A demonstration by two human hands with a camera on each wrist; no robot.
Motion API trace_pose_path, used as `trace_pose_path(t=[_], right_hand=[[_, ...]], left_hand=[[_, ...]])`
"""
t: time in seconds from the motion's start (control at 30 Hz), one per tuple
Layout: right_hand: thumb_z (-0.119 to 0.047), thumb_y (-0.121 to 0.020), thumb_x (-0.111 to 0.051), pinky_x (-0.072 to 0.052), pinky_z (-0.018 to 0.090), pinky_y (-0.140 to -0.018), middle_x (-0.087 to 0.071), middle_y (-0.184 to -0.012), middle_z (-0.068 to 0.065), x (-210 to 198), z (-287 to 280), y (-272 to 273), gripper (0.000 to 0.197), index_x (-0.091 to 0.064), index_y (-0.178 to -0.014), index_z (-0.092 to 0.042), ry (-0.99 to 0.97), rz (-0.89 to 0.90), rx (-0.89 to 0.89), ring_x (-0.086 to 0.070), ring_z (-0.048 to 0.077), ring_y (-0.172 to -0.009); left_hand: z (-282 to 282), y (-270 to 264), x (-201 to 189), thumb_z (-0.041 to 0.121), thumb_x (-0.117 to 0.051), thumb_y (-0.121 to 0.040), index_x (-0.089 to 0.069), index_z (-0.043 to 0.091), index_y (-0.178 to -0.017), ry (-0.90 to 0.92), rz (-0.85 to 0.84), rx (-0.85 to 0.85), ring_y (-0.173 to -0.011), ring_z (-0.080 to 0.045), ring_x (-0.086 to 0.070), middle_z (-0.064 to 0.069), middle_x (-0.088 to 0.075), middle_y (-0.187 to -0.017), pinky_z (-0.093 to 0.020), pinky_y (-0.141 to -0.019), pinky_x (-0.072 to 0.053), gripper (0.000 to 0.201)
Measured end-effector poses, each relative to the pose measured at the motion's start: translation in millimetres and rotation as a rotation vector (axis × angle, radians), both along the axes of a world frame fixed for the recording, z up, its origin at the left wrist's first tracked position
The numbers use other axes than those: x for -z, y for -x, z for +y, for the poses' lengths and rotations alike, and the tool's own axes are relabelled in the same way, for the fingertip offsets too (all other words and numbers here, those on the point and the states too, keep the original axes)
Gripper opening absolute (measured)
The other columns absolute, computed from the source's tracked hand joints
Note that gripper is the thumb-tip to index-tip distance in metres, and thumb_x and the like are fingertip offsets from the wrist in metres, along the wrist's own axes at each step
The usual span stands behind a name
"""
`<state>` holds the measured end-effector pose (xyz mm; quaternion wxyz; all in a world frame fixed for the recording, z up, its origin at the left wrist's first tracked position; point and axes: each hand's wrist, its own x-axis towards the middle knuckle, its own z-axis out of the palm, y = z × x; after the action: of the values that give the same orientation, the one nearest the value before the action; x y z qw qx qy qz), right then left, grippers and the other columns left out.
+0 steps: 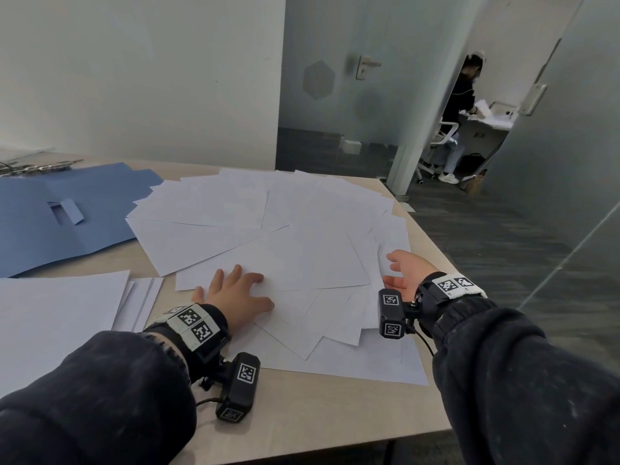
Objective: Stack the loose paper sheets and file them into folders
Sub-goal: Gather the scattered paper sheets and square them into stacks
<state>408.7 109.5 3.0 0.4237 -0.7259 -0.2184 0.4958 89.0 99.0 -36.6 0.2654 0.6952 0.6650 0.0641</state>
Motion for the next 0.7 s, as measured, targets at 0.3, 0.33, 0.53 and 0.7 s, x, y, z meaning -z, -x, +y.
trace_pose_path(t=[0.3,0.33,0.53,0.7], right_hand=[[-0.025,-0.097,-0.061,-0.055,0.051,-0.087,-0.058,-0.105,0.014,6,1,18,0.036,-0.058,-0.127,-0.004,0.028,-0.156,-0.173,-0.063,0.039,-0.097],[-0.026,-0.096,-0.064,-0.052,0.056,-0.096,-0.059,-0.109,0.016,7,0,21,0.028,-0.06,-0.114,-0.005,0.045,-0.191,-0.192,-0.063,0.044,-0.108],[-0.027,-0.093,-0.069,-0.051,0.055,-0.1,-0.07,-0.117,0.02,19,0,43,0.015,-0.069,-0.082,-0.017,0.018,-0.216,-0.289,-0.067,0.039,-0.108],[-0.026,-0.098,-0.063,-0.05,0.032,-0.068,-0.058,-0.088,0.012,14,-4,58,0.022,-0.065,-0.113,-0.01,0.015,-0.303,-0.348,-0.058,0.029,-0.071]], left_hand=[[-2,1,-2,0.058,-0.054,-0.09,-0.029,0.051,-0.15,0.017,0.0,0.011,-0.156,-0.019,0.012,0.011,0.002,-0.17,-0.055,-0.123,0.006,0.066],[-3,1,-3,0.058,-0.054,-0.091,-0.028,0.051,-0.151,0.021,0.0,0.014,-0.156,-0.019,0.012,0.012,0.002,-0.17,-0.055,-0.123,0.006,0.066],[-5,3,-6,0.061,-0.052,-0.091,-0.022,0.051,-0.154,0.037,-0.01,0.04,-0.156,-0.014,0.01,0.016,0.003,-0.169,-0.055,-0.123,0.007,0.07],[-6,7,-4,0.06,-0.054,-0.091,-0.023,0.053,-0.153,0.034,-0.076,0.053,-0.156,-0.01,0.008,0.022,-0.004,-0.168,-0.055,-0.123,0.009,0.07]])
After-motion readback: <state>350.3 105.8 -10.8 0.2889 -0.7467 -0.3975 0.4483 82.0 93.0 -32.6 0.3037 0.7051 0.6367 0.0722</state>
